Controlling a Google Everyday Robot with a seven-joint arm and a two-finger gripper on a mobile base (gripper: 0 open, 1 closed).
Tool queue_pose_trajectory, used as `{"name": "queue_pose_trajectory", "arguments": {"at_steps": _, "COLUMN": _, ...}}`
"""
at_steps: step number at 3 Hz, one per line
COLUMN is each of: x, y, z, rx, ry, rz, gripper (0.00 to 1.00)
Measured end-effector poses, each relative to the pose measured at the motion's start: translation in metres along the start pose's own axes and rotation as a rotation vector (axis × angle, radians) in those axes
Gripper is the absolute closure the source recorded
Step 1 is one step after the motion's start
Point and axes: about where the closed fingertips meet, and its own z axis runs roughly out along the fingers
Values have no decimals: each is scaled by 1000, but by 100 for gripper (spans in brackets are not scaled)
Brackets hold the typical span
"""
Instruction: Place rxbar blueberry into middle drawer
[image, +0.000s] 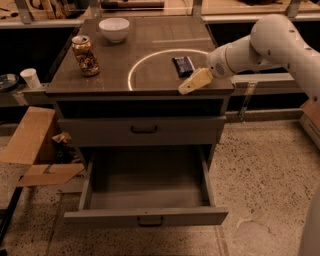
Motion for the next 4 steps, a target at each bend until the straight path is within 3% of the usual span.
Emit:
{"name": "queue_pose_trajectory", "arguments": {"at_steps": 2, "x": -4, "y": -6, "z": 9, "rx": 1, "ry": -29, "rz": 15, "gripper": 0}}
{"name": "queue_pose_trajectory", "arguments": {"at_steps": 4, "x": -19, "y": -37, "z": 36, "rx": 52, "ry": -109, "rz": 84, "gripper": 0}}
